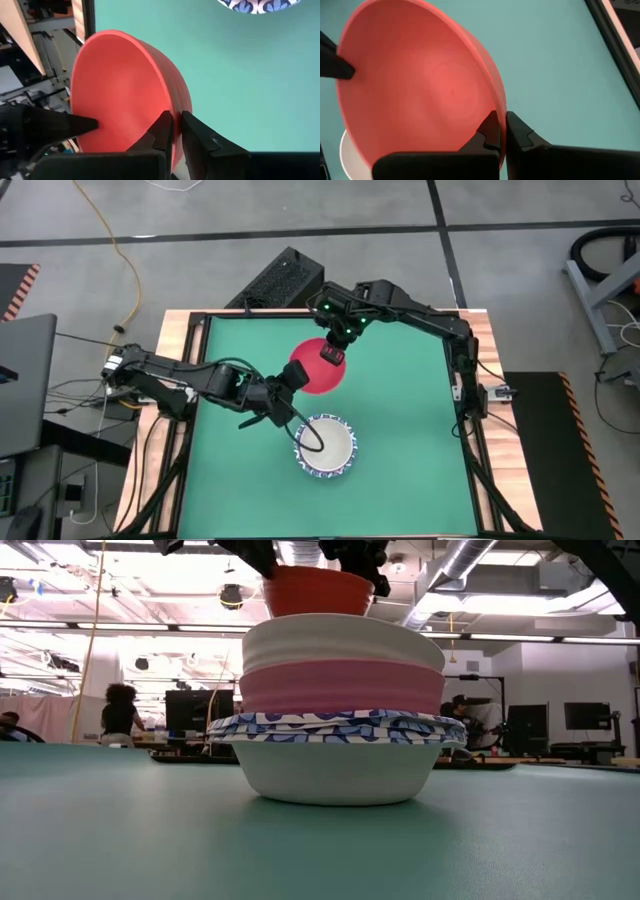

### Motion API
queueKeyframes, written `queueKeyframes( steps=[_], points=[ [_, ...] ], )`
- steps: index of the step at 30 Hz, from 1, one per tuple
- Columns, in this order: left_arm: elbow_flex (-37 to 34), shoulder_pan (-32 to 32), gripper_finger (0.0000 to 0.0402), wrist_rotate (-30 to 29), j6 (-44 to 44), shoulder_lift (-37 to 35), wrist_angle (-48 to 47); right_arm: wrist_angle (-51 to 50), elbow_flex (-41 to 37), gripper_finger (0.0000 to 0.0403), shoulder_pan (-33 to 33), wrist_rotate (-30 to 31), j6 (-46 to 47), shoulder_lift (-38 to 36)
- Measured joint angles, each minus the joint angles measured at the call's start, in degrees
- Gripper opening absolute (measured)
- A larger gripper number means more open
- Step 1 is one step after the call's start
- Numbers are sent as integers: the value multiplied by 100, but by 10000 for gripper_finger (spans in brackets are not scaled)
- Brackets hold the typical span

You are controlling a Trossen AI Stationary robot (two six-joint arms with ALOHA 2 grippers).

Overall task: Nest bowls inside each other
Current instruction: Stack the orange bowl on top of the white bowl

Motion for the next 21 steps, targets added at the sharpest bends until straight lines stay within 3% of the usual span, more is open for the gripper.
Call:
queueKeyframes(
  steps=[9,15,21],
  points=[
    [0,0,2,-123,-134,3,-74,156,3,27,2,22,-339,0],
    [-9,-61,1,-197,-258,11,-178,154,13,94,35,-147,-860,-33],
    [-13,-57,0,-226,-520,11,-453,91,26,191,37,-411,-998,-78]
  ],
)
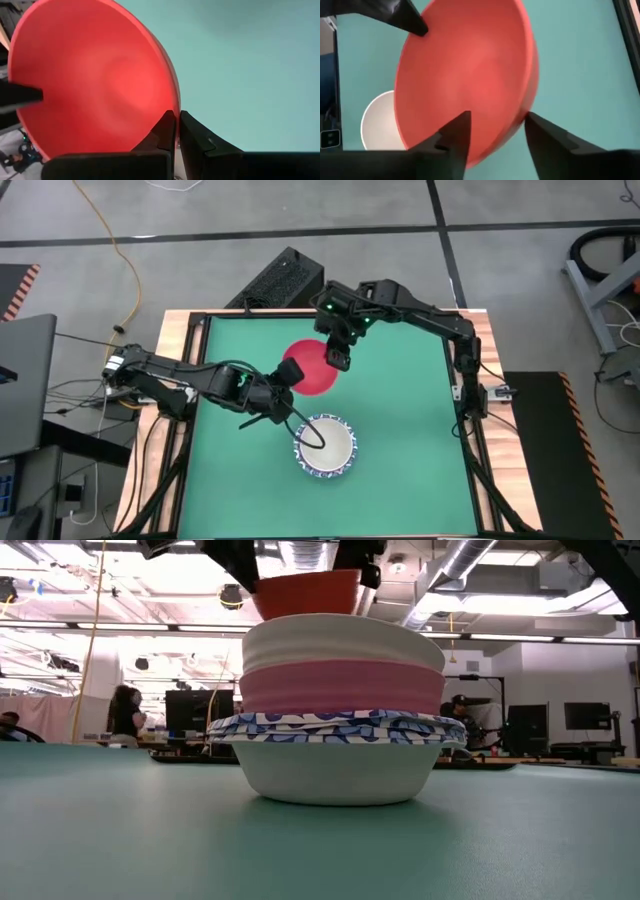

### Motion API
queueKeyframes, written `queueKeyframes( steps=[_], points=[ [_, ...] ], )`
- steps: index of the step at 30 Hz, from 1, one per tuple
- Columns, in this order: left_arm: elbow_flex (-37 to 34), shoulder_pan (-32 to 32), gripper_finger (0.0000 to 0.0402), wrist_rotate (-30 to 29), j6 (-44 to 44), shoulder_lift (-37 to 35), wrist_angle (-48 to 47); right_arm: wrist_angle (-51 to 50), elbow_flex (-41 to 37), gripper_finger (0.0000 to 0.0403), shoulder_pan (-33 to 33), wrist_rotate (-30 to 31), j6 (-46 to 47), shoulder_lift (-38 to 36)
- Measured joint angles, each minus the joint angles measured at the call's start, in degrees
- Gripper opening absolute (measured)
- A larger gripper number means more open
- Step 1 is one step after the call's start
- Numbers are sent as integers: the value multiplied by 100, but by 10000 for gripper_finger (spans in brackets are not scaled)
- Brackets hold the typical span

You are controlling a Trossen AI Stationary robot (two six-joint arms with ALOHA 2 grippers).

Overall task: Nest bowls inside each other
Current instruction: Stack the orange bowl on top of the white bowl

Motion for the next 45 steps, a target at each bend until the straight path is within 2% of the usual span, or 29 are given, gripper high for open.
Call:
queueKeyframes(
  steps=[3,6,14,18,26,33,39,43,45],
  points=[
    [0,0,0,-36,-133,0,-4,1,-7,228,-13,-82,-88,-53],
    [0,0,0,-43,-179,0,-57,33,-7,243,5,-362,-262,-207],
    [7,-64,0,-89,-506,-4,-27,-202,-17,239,155,-675,-360,-763],
    [11,-127,0,175,-820,-15,-38,-632,-17,239,235,-638,-322,-1139],
    [13,-444,0,1586,-1369,-15,-54,-1010,-17,239,478,195,-179,-1835],
    [13,-928,0,2546,-1431,-15,305,-1038,-17,239,697,326,-15,-2273],
    [16,-1168,0,2627,-1533,-20,639,-1072,-20,239,1152,442,-348,-2758],
    [17,-1225,0,2643,-1712,-20,726,-1041,-22,239,1515,1132,-277,-3345],
    [17,-1228,0,2839,-1771,-22,723,-772,-100,239,1775,1451,-190,-3634]
  ],
)
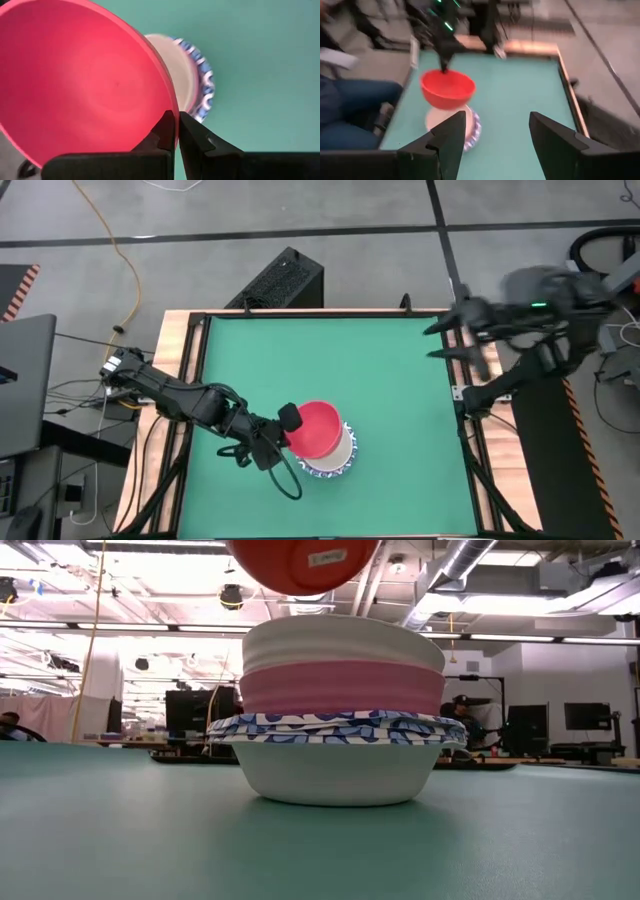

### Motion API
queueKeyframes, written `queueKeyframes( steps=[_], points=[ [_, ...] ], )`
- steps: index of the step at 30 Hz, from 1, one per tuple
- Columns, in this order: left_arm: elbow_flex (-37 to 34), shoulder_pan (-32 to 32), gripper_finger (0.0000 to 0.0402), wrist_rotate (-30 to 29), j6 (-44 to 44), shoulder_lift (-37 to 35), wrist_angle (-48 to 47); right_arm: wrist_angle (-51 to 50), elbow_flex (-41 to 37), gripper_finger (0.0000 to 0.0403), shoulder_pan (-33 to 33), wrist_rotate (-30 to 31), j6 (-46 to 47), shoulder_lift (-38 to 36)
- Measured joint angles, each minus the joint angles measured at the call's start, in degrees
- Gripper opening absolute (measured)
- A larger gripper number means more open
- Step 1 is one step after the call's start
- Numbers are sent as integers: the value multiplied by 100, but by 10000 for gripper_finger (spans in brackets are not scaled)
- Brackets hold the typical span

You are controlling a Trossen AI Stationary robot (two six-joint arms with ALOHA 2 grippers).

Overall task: Nest bowls inside each other
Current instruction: Stack the orange bowl on top of the white bowl

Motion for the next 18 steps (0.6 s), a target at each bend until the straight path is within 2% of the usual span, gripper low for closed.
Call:
queueKeyframes(
  steps=[4,8,14,18],
  points=[
    [-1,20,0,314,-53,0,36,756,-858,239,612,352,117,-650],
    [-2,58,0,464,-15,0,109,1265,-2376,239,1108,861,348,-1435],
    [-2,201,0,725,118,0,282,2876,-4702,239,1611,955,454,-2544],
    [-2,423,0,1118,160,0,339,3571,-5665,239,1799,1112,584,-3283]
  ],
)
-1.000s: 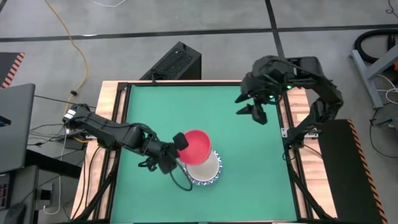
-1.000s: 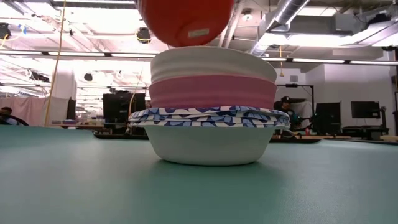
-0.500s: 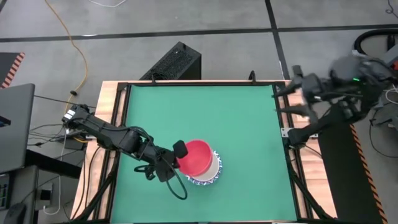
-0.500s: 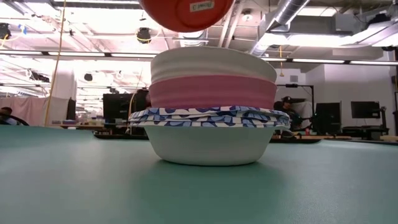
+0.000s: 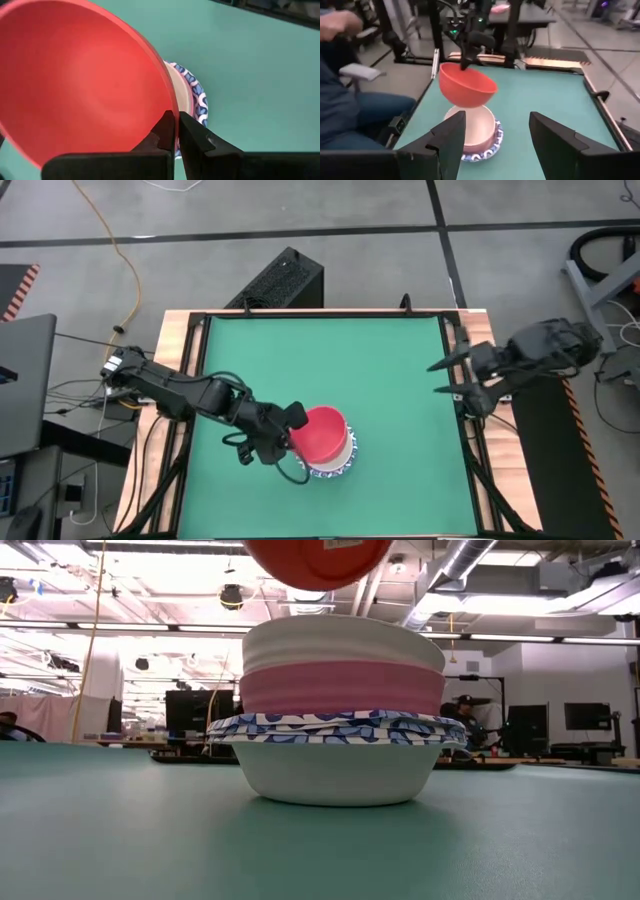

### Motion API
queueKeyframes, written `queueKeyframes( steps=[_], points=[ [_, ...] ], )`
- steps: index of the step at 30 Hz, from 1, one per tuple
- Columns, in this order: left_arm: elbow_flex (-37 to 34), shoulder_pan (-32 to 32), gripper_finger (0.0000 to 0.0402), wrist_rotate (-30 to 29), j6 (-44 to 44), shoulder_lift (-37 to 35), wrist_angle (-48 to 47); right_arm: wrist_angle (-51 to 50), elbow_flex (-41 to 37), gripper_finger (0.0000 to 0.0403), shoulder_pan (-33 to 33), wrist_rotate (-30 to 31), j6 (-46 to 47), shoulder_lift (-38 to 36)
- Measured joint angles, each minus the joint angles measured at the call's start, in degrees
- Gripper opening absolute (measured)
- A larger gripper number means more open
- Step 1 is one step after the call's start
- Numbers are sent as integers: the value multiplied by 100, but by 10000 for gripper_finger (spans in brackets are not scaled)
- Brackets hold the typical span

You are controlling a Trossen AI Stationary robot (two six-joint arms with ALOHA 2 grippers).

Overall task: Nest bowls inside each other
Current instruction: Stack the orange bowl on top of the white bowl

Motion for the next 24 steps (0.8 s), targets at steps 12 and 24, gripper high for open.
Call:
queueKeyframes(
  steps=[12,24],
  points=[
    [6,542,0,83,658,286,9,784,-1471,239,172,64,168,-1113],
    [0,580,0,-730,856,1045,-505,862,-1753,239,172,45,150,-1171]
  ],
)
